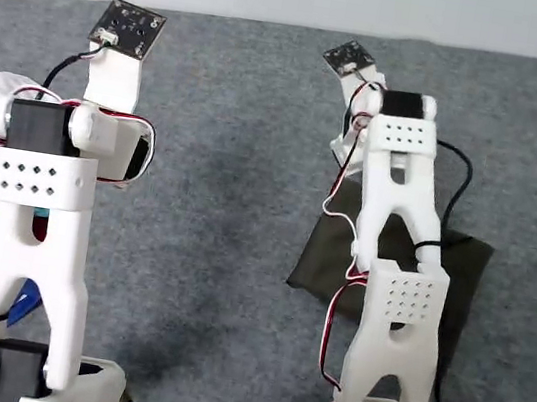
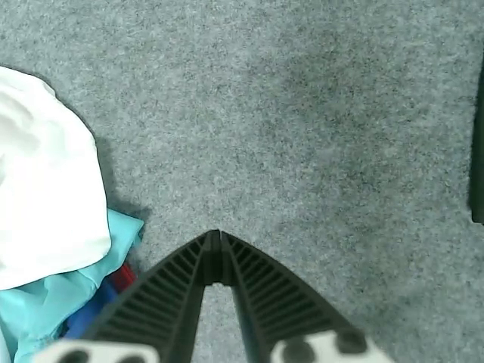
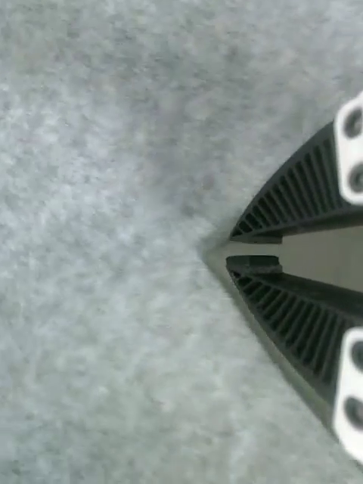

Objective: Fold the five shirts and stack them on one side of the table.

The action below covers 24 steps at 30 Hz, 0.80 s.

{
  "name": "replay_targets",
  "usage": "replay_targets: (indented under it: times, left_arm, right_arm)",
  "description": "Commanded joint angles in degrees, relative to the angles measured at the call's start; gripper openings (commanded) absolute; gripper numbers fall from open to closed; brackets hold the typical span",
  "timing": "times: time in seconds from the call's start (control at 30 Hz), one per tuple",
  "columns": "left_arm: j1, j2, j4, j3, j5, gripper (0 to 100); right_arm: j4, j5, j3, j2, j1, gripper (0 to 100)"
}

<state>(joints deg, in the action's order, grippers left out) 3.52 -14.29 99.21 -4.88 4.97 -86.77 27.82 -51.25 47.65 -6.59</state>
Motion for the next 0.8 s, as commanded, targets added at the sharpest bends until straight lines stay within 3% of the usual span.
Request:
replay_targets:
  times: [0.0, 0.23, 0.4, 0.6, 0.77]
  left_arm:
    - [0.35, -2.29, -0.44, -0.22, -0.53, 0]
    - [0.35, -2.99, 1.23, -0.22, -0.88, 0]
    - [0.26, -7.3, 1.14, -0.22, -0.88, 0]
    - [0.26, -8.97, 1.14, -0.22, -0.88, 0]
    - [0.35, -8.97, 1.23, -0.13, -0.88, 0]
  right_arm:
    - [-5.49, -1.76, -6.86, -3.38, 1.54, 5.0]
    - [-16.22, -5.45, -13.45, -3.47, 3.47, 0.9]
    - [-16.13, -9.76, -12.13, -7.43, 10.51, 0.9]
    - [-16.04, -9.93, 6.68, -16.13, 16.57, 0.9]
    - [-15.52, -5.54, 23.65, -23.08, 19.3, 0.9]
